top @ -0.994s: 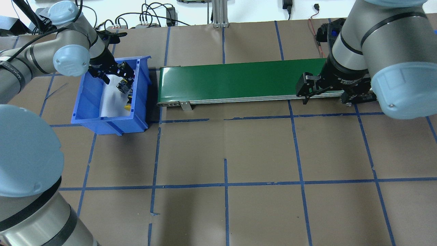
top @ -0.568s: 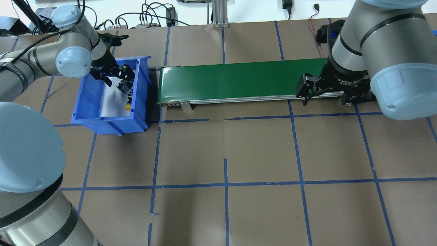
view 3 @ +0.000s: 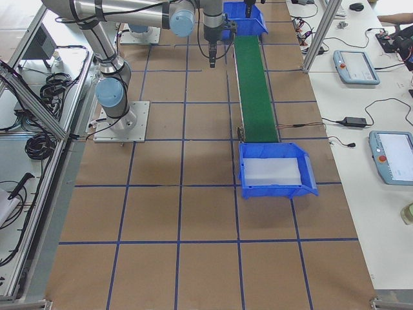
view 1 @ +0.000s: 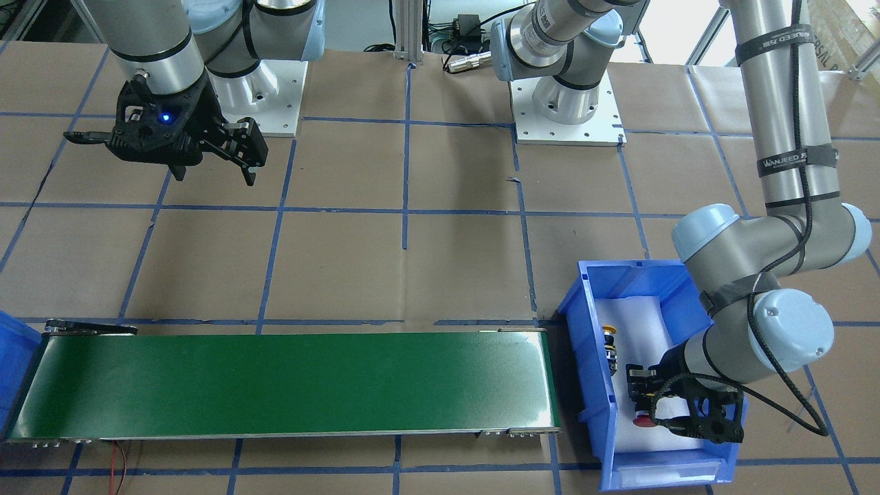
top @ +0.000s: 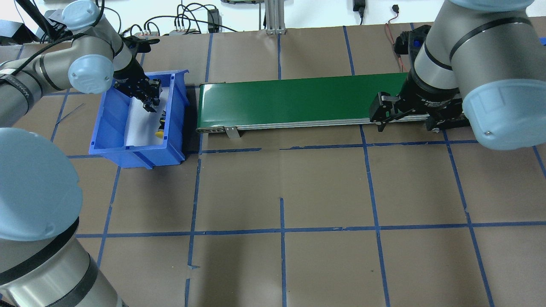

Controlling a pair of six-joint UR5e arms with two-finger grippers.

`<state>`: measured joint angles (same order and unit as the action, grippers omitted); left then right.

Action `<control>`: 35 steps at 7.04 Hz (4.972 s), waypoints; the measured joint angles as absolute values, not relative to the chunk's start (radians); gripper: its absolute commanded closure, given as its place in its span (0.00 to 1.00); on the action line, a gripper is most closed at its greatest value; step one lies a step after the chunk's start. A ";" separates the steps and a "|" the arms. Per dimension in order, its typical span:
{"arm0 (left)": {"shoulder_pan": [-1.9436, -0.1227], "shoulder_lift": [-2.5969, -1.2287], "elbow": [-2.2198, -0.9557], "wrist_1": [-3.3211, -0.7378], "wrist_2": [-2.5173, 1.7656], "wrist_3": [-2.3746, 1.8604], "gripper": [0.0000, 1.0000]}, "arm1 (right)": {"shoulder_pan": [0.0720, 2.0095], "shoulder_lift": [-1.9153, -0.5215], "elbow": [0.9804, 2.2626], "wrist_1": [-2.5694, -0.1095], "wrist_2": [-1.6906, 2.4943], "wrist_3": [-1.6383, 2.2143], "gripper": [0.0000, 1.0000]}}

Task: Transport two buttons from left to right
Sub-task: 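Lift the red-capped button and carry it to the conveyor's near end, then release the red-capped button onto the green conveyor with the left gripper, then lower the left gripper onto the yellow-capped button while the right gripper moves toward the conveyor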

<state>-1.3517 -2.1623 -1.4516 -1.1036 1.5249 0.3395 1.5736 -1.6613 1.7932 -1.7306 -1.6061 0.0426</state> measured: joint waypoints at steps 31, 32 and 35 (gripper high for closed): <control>-1.388 -2.006 -1.452 -1.144 1.591 0.423 0.32 | 1.573 -1.670 1.845 -1.777 -1.609 0.041 0.00; -1.378 -2.004 -1.460 -1.142 1.580 0.423 0.49 | 1.572 -1.674 1.853 -1.787 -1.609 0.041 0.00; -1.369 -1.997 -1.498 -1.143 1.561 0.419 0.49 | 1.572 -1.677 1.858 -1.800 -1.609 0.039 0.00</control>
<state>-1.3686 -1.9972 -1.4979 -1.1430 1.5607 0.4189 1.5724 -1.6774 1.8580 -1.7999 -1.6086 0.0393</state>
